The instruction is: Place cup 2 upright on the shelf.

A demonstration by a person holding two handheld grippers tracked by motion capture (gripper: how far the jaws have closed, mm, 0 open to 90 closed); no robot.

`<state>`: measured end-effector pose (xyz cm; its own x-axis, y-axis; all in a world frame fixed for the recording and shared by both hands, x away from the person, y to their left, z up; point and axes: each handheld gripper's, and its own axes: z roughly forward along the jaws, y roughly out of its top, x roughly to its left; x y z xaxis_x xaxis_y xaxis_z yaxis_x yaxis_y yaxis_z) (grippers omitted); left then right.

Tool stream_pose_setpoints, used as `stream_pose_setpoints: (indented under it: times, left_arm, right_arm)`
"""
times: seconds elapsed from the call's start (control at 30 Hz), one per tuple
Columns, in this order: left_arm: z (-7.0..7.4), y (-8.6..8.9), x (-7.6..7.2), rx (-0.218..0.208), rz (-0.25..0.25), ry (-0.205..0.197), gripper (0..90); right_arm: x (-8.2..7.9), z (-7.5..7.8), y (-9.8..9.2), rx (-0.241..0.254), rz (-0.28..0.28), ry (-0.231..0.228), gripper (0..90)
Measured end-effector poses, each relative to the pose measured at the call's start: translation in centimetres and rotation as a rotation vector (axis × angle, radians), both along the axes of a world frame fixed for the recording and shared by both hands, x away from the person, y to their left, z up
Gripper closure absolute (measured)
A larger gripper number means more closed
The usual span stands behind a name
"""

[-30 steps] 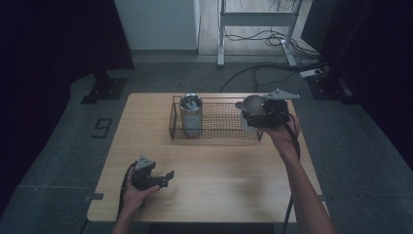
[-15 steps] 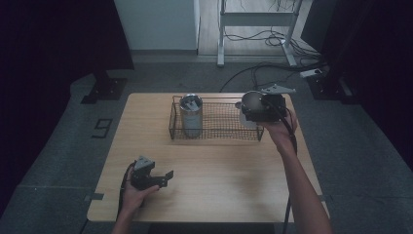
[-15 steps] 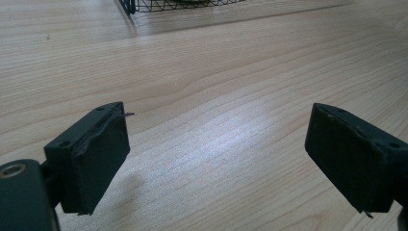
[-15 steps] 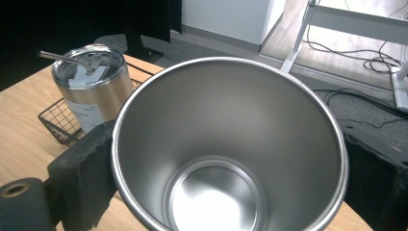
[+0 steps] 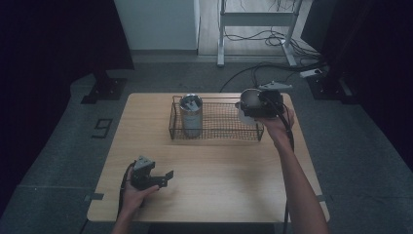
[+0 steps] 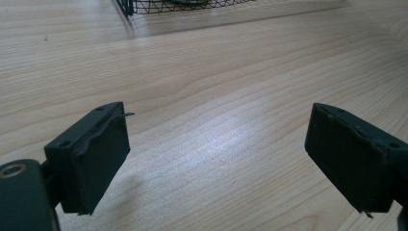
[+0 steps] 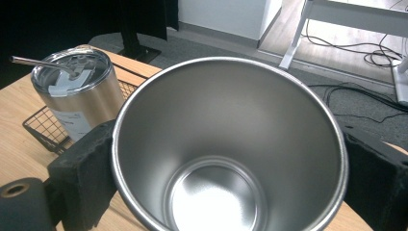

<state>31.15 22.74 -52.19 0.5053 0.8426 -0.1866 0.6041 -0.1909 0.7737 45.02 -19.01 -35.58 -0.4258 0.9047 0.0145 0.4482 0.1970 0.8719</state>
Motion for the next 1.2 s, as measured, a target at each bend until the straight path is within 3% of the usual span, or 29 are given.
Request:
stream_pose_setpoints:
  times: [0.13, 0.23, 1.2]
  left_arm:
    - [0.0, 0.0, 0.0, -0.002, -0.002, 0.001, 8.5]
    - [0.2, 0.0, -0.1, -0.03, -0.011, 0.002, 9.0]
    - [0.5, -0.1, -0.2, -0.04, -0.021, -0.002, 9.2]
  right_arm:
    - [0.5, -0.3, 0.4, -0.006, -0.001, 0.002, 6.3]
    - [0.9, -0.6, 0.6, -0.012, -0.003, 0.007, 6.3]
    - [3.7, -1.2, 1.3, -0.022, -0.023, 0.028, 6.3]
